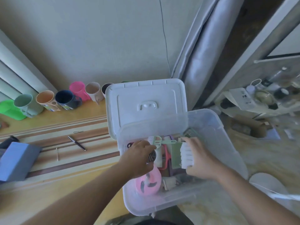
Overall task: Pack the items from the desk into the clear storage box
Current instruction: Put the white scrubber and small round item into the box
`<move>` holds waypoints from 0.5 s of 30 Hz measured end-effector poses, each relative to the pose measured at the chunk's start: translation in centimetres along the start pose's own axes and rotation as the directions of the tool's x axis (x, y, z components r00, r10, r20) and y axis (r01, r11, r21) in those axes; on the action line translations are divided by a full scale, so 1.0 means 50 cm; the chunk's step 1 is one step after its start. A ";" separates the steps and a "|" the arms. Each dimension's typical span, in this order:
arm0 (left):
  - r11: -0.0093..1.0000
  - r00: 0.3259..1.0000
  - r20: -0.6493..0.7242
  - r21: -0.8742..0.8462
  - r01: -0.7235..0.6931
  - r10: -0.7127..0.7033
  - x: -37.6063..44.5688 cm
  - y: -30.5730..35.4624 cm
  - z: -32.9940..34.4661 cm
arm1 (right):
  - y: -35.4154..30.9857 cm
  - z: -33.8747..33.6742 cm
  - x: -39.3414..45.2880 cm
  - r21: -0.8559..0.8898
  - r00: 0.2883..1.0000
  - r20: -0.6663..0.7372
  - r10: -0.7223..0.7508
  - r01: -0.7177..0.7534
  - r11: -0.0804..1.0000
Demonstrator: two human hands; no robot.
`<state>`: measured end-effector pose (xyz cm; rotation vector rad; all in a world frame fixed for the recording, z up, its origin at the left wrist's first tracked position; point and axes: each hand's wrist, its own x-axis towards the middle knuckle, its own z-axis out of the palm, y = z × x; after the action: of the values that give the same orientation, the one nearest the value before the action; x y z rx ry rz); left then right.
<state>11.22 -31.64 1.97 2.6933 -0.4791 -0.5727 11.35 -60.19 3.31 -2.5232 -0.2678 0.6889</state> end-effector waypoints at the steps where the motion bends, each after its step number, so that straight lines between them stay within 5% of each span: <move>1: 0.998 0.998 0.025 0.026 0.053 -0.054 0.020 0.008 0.017 | 0.019 0.004 -0.003 0.045 1.000 -0.001 0.005 -0.005 0.999; 7: 0.912 0.948 0.088 0.313 0.266 -0.307 0.101 0.000 0.084 | 0.104 0.023 -0.018 0.276 0.996 -0.060 0.065 -0.046 0.960; 15: 0.927 0.957 0.127 0.310 0.211 -0.260 0.118 -0.018 0.092 | 0.157 0.011 -0.010 0.276 0.994 -0.013 0.111 -0.103 0.956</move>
<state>14.52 -34.34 -4.25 3.0280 -0.3013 -0.8602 11.04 -66.81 -0.97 -2.2912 -0.0214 0.6801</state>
